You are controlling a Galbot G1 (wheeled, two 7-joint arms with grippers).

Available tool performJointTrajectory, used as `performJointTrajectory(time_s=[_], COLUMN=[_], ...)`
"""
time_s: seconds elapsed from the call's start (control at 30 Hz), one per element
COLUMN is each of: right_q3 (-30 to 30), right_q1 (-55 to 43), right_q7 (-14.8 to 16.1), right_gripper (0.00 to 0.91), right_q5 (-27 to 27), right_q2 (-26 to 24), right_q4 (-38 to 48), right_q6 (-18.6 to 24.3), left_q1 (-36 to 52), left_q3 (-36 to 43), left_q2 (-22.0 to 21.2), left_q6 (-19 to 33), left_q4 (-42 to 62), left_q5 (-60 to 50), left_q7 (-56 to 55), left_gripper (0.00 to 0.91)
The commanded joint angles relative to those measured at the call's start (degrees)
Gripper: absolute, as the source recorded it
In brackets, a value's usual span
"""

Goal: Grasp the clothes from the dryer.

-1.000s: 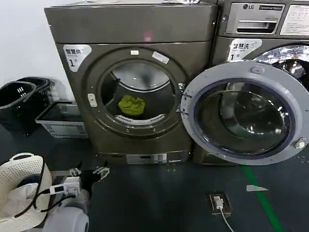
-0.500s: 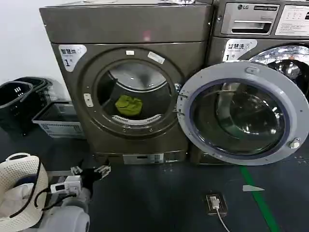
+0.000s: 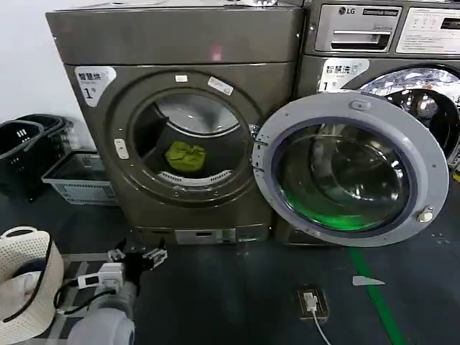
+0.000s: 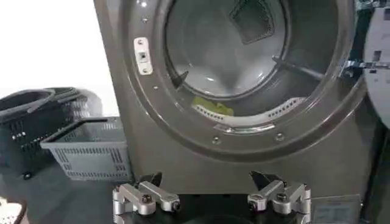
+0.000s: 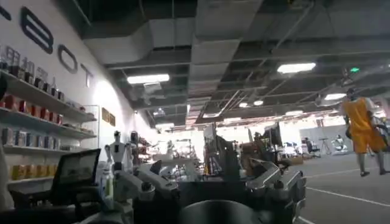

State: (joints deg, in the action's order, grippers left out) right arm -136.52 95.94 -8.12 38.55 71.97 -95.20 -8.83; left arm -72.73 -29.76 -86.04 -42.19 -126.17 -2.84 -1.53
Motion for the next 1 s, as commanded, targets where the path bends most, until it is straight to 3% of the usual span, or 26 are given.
performJointTrajectory(time_s=[0.03, 0.23, 1.0], right_q3=[-0.3, -0.2, -0.2], right_q1=[0.1, -0.3, -0.2], right_q7=[-0.2, -1.6, -0.7], right_gripper=[0.907, 0.907, 0.907], right_q5=[0.0, 2.0, 2.4], right_q2=[-0.3, -0.3, 0.7], right_q4=[0.4, 0.4, 0.1], right_q6=[0.6, 1.4, 2.3], left_q1=[0.2, 0.3, 0.5], left_q3=[0.0, 0.1, 0.3], left_q2=[0.0, 0.0, 0.1], left_q6=[-2.8, -2.8, -2.8], left_q4=[0.0, -0.2, -0.8], left_q5=[-0.2, -0.2, -1.7], left_q7=[0.0, 0.5, 1.1], left_gripper=[0.907, 0.907, 0.907])
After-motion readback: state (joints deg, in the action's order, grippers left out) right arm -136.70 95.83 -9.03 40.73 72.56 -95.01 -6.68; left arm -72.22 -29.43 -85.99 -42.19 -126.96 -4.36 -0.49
